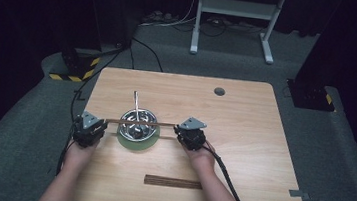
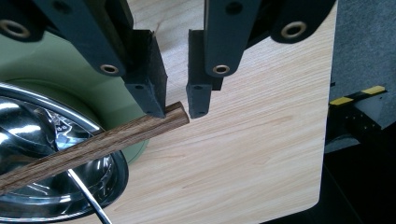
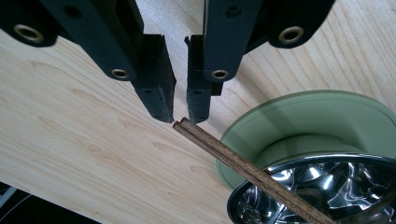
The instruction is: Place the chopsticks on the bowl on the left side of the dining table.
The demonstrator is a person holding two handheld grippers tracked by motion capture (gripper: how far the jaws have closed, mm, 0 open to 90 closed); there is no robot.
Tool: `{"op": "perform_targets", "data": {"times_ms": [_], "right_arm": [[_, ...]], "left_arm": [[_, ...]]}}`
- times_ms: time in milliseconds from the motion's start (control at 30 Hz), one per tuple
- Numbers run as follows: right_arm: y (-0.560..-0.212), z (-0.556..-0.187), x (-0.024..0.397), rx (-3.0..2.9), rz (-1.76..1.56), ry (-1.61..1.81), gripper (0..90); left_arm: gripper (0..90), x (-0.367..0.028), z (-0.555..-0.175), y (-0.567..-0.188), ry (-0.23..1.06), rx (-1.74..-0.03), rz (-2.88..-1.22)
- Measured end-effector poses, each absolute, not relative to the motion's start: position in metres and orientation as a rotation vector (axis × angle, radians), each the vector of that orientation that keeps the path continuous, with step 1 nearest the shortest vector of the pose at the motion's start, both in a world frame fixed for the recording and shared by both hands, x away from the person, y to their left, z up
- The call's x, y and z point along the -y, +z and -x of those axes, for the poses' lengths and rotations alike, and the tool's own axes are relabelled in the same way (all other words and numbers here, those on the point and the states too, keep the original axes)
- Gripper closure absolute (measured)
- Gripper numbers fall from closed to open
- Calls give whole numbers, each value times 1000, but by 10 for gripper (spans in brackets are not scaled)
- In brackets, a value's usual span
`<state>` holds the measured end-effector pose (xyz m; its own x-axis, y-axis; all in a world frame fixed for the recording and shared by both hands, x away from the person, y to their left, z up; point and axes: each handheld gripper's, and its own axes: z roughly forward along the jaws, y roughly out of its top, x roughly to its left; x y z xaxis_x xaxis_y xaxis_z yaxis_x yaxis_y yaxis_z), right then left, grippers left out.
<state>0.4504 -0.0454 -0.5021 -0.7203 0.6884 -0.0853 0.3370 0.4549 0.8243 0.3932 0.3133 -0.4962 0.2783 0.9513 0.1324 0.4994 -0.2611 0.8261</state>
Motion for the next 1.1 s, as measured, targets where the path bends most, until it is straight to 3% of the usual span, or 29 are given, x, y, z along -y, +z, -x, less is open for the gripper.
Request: {"op": "perform_targets", "data": {"times_ms": [600,800,1100], "right_arm": [[-503,-450,43,-2303,-836,1161,832],[-504,-448,43,-2309,-832,1160,813],[-505,-447,46,-2301,-838,1157,805]], "left_arm": [[786,-315,-393,-496,854,-1312,-1881],[710,-314,-391,-496,860,-1319,-1885],[757,-313,-393,-498,861,-1333,-1880]]}}
